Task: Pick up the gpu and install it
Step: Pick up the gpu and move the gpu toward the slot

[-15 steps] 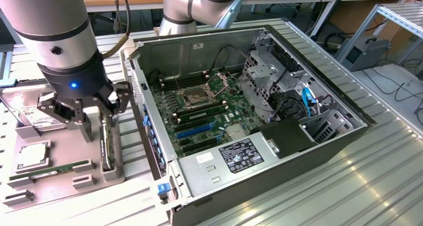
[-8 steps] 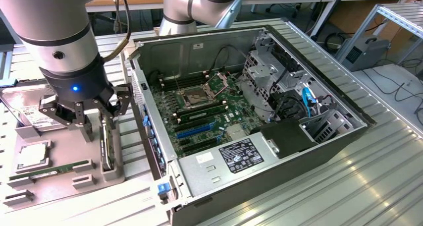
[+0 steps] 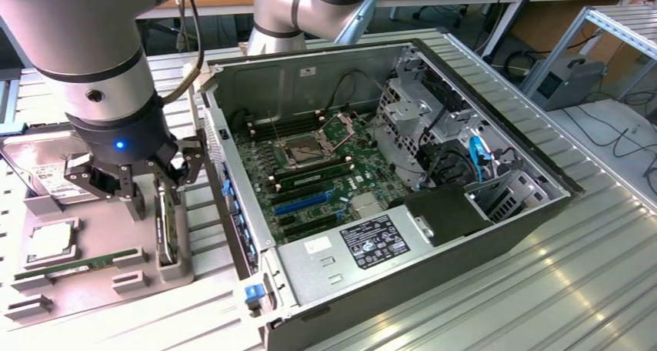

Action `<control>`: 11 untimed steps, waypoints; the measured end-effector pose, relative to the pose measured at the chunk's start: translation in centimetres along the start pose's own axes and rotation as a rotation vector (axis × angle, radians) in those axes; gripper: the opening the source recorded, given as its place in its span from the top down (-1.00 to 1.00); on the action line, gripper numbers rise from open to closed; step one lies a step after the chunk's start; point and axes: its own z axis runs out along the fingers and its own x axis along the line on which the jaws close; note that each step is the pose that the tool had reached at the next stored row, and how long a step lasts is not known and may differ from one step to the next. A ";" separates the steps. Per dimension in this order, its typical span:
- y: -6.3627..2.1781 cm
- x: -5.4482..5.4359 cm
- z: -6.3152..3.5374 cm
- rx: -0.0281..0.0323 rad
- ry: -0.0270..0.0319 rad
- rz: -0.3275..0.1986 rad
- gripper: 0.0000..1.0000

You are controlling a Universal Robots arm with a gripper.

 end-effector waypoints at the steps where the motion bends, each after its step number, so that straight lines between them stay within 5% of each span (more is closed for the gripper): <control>1: 0.00 0.0 0.09 0.0000 0.0000 0.000 0.04; 11: 0.42 0.1 1.15 0.0003 -0.0003 0.010 0.04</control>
